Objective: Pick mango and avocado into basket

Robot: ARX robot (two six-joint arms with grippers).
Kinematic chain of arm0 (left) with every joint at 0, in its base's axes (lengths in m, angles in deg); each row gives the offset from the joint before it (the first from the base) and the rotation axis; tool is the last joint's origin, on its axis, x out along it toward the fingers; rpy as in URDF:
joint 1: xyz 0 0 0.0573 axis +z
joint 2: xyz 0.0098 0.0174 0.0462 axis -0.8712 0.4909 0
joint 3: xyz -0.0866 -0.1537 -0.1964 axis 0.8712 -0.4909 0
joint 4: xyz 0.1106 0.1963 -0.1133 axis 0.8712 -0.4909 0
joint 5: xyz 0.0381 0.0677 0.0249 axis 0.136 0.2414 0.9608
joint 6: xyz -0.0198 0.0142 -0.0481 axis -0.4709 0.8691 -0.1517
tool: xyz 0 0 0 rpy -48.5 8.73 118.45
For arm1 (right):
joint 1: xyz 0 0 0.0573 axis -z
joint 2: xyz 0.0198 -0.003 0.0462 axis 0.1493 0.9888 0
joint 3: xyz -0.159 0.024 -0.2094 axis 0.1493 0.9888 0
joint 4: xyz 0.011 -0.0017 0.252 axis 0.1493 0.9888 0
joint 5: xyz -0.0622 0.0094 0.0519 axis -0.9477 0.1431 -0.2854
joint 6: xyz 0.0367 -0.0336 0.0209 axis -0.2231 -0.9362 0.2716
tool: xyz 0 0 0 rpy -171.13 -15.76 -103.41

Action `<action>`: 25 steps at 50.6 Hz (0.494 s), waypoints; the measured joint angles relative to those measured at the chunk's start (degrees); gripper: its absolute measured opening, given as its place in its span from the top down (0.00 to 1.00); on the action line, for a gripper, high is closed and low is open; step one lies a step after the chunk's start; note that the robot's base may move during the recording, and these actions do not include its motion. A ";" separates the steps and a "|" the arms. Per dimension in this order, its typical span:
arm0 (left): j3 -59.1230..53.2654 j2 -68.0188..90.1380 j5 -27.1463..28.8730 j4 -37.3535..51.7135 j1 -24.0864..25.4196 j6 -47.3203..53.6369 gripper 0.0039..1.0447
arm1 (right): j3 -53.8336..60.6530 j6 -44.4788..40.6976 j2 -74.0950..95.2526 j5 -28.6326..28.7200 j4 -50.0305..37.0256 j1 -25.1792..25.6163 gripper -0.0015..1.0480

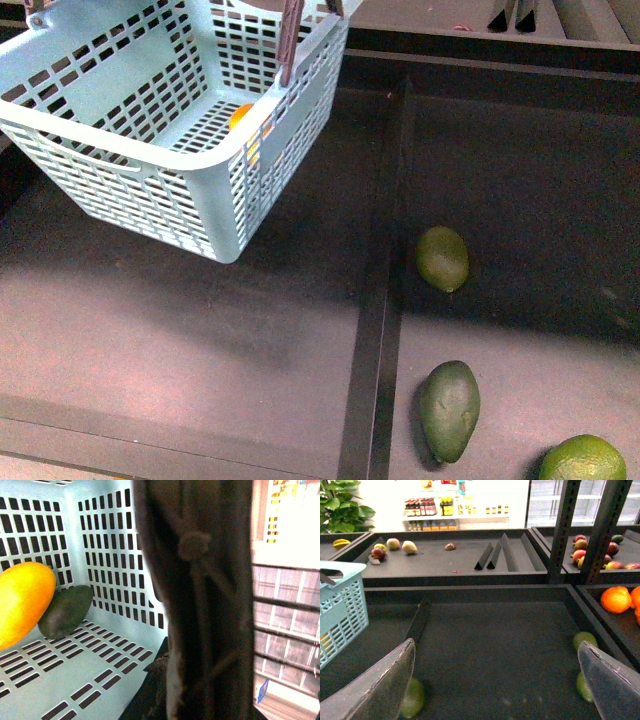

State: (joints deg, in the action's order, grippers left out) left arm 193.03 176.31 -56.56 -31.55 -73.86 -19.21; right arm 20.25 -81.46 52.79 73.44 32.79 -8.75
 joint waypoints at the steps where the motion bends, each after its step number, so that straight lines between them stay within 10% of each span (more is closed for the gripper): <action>1: 0.76 1.01 0.35 0.33 0.28 -0.15 0.96 | 0.00 0.00 0.00 0.00 0.00 0.00 0.08; 25: -6.32 4.50 0.81 7.02 2.05 -2.64 0.96 | 0.00 0.00 0.00 0.00 0.00 0.00 0.08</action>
State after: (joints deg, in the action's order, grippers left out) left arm 186.71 180.81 -55.75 -24.53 -71.80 -21.86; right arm 20.25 -81.46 52.79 73.44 32.79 -8.75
